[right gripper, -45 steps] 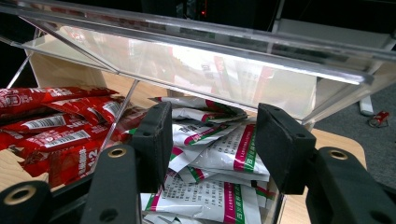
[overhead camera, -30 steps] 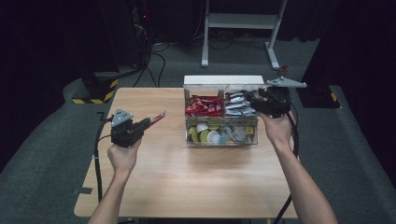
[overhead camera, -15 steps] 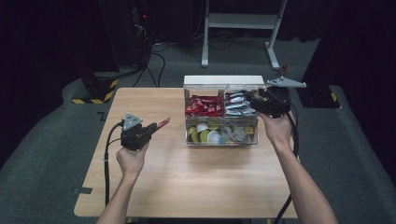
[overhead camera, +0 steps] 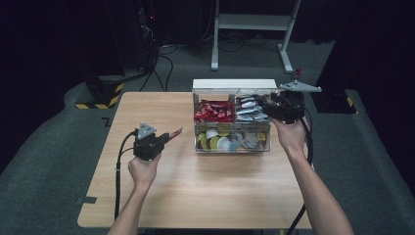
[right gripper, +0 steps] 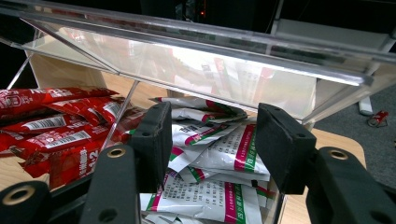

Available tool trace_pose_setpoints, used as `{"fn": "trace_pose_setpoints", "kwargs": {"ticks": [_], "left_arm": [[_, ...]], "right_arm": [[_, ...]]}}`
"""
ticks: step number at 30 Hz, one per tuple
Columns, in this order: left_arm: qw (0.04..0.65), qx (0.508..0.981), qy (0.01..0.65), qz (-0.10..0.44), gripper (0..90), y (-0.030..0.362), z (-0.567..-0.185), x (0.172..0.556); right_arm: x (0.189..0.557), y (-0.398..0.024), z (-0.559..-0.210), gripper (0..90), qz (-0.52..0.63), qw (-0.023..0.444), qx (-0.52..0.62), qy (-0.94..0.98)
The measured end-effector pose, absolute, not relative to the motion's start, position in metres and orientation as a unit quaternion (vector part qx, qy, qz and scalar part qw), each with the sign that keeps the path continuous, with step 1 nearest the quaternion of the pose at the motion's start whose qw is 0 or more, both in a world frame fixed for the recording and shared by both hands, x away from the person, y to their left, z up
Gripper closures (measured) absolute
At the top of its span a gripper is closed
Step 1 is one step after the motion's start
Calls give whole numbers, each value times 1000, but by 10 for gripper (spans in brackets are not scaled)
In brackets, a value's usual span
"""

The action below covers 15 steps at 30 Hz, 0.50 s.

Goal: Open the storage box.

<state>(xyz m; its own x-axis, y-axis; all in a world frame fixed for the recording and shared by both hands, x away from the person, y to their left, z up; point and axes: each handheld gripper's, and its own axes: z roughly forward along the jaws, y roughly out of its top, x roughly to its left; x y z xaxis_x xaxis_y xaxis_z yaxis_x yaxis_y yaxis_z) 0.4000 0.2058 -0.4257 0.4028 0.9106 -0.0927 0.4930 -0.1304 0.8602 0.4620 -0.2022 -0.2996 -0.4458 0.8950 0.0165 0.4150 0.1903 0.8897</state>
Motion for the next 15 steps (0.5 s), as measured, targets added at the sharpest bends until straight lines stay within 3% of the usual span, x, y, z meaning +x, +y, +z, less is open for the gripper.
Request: {"fn": "trace_pose_setpoints", "kwargs": {"ticks": [15], "left_arm": [[417,722,507,218,893,203,-456,402]], "right_arm": [[461,-202,-300,467,448,268,453,723]]}}
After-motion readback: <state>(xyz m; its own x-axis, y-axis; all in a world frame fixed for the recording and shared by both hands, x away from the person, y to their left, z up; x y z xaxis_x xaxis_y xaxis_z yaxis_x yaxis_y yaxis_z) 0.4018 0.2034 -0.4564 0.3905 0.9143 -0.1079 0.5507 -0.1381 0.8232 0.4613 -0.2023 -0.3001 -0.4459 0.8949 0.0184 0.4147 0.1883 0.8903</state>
